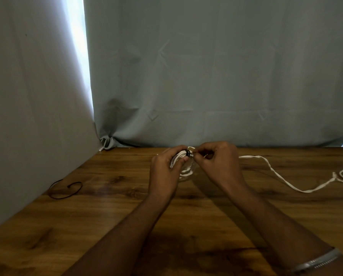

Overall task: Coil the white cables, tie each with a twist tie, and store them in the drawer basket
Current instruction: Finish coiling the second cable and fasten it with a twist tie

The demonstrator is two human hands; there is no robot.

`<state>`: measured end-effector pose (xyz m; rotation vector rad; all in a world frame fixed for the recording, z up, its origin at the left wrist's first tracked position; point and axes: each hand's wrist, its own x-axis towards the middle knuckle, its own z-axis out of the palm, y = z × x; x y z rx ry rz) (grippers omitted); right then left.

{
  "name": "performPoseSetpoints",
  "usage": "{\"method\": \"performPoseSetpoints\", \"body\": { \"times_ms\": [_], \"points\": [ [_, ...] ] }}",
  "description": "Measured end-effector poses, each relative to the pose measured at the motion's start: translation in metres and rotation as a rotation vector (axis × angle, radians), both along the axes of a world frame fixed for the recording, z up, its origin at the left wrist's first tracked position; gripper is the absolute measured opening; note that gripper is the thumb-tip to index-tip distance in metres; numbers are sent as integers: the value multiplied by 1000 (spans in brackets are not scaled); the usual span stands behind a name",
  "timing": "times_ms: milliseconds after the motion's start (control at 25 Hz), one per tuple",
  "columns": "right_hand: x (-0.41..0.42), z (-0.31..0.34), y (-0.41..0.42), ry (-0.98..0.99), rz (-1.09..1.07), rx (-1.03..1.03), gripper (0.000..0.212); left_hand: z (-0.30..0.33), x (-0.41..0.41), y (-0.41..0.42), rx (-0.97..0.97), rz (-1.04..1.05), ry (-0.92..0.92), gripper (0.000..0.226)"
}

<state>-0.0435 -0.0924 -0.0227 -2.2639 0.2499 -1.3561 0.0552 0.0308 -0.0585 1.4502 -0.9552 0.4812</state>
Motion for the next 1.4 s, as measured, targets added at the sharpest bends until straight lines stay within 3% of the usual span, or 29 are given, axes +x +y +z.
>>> {"method": "performPoseSetpoints", "body": {
  "times_ms": [320, 560, 840, 1040, 1200, 1400],
  "points": [
    [-1, 0, 0, 8, -14, -49, 9, 4, -3, 3, 13, -17, -38, 29],
    [-3, 4, -2, 30, 11, -203, 13, 7, -2, 10, 38, -17, -71, 33],
    [-7, 5, -3, 45, 75, -329, 17, 12, -7, 23, 129, -27, -149, 57],
    [-6, 7, -1, -18, 130, 8, 15, 14, -9, 23, 86, -16, -130, 60],
    [-3, 5, 4, -20, 122, 66, 5, 16, -10, 24, 50, 18, -109, 56],
    [-6, 1, -1, -7, 86, -219, 10, 18, -10, 26, 124, 36, -235, 51]
  ]
}}
